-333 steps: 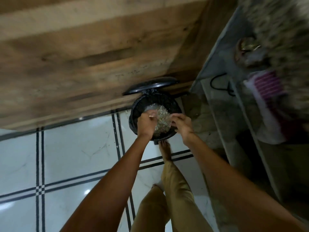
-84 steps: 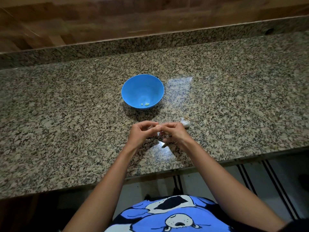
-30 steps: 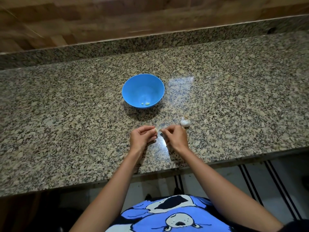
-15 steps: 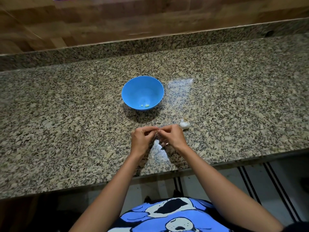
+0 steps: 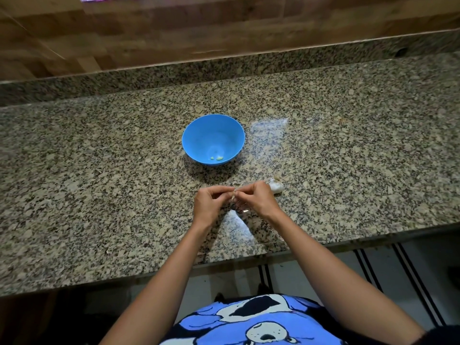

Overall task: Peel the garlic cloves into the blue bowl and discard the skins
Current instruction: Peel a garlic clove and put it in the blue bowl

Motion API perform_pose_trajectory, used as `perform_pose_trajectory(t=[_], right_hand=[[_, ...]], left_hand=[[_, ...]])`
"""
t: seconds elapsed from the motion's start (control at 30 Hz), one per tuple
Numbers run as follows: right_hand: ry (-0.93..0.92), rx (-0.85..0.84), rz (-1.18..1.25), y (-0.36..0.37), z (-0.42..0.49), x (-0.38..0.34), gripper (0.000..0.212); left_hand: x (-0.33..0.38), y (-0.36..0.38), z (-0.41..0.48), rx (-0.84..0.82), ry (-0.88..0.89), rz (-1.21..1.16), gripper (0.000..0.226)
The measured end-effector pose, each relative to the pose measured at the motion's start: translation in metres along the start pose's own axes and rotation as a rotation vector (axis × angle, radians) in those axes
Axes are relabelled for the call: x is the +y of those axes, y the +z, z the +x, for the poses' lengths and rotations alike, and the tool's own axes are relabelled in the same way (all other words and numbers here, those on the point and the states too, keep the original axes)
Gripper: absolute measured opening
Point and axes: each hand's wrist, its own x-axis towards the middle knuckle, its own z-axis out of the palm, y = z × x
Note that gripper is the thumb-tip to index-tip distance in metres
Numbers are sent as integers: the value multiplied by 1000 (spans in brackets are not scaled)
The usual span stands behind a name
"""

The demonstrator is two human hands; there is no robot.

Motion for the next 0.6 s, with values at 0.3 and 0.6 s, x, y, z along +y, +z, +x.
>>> perform_pose_trajectory(t=[0.3,0.6], right_hand=[[-5,-19,114,-4,-4,-5,15],[-130,95,21,10,-8,5,12]], left_hand=[[3,-1,0,14,-75,-122,16],[13,7,-4,97,-189,-384,16]])
